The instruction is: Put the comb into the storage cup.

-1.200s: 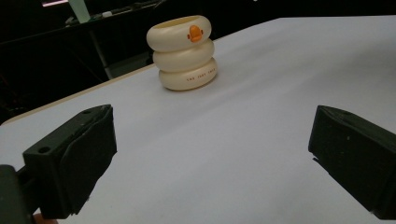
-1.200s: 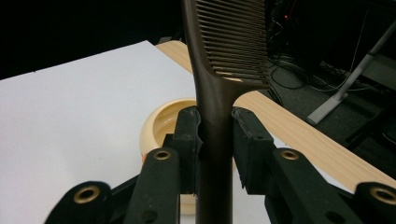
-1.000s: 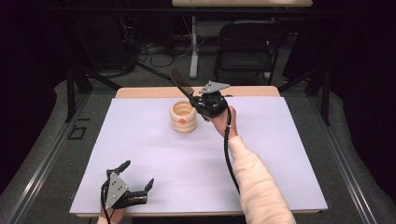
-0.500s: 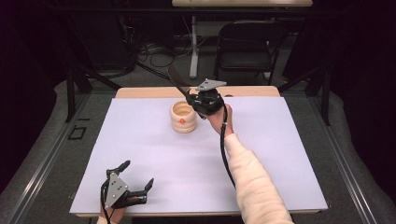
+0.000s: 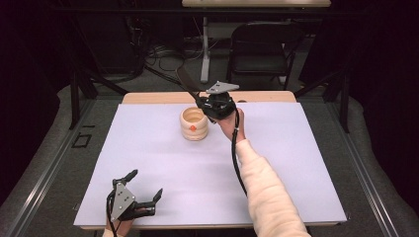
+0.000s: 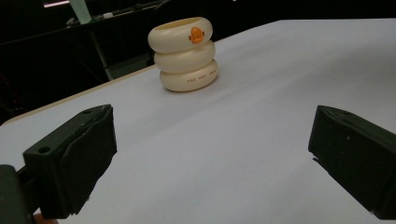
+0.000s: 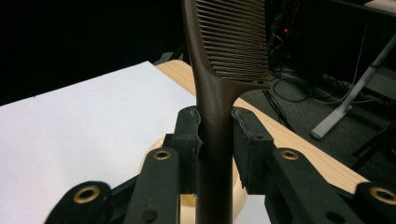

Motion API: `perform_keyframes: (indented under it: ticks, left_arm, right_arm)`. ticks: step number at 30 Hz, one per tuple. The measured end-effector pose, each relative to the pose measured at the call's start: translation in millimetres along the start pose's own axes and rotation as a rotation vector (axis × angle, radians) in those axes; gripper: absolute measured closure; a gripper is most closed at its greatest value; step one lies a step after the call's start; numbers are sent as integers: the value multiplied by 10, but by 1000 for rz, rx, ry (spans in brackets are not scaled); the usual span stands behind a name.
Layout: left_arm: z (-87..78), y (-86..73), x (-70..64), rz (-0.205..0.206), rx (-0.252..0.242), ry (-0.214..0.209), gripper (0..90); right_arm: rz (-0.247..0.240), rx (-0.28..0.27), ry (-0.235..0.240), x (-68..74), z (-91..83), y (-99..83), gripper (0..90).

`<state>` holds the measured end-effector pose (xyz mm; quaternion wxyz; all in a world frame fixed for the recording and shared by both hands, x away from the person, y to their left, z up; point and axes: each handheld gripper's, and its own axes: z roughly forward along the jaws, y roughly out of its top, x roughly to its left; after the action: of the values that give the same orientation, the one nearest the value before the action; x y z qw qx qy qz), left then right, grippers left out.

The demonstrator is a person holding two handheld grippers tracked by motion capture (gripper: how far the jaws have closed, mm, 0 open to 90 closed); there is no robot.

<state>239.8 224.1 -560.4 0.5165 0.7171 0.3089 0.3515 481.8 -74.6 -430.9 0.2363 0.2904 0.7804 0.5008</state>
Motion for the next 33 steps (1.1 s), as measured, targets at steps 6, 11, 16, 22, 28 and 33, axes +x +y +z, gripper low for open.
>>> perform_keyframes:
  ticks: [6, 11, 16, 22, 28, 33]
  left_arm:
    - [-1, -1, 4, 0, 1, 0, 10]
    - [-2, -1, 6, 1, 0, 0, 11]
    - [-3, 0, 8, 0, -1, 1, 10]
    - [-4, 0, 9, -1, -3, 1, 11]
    - [-3, 0, 10, -1, -3, 0, 11]
    - [-5, 0, 11, -4, -5, 2, 11]
  right_arm:
    - [-5, -12, -5, 13, 21, 32, 726]
    - [-7, -21, -8, 23, 37, 62, 725]
    - [-6, -31, -11, 34, 58, 72, 725]
    - [-9, -45, -14, 38, 80, 74, 725]
    - [-9, -55, -18, 45, 98, 85, 726]
    - [-17, -70, -19, 61, 116, 97, 725]
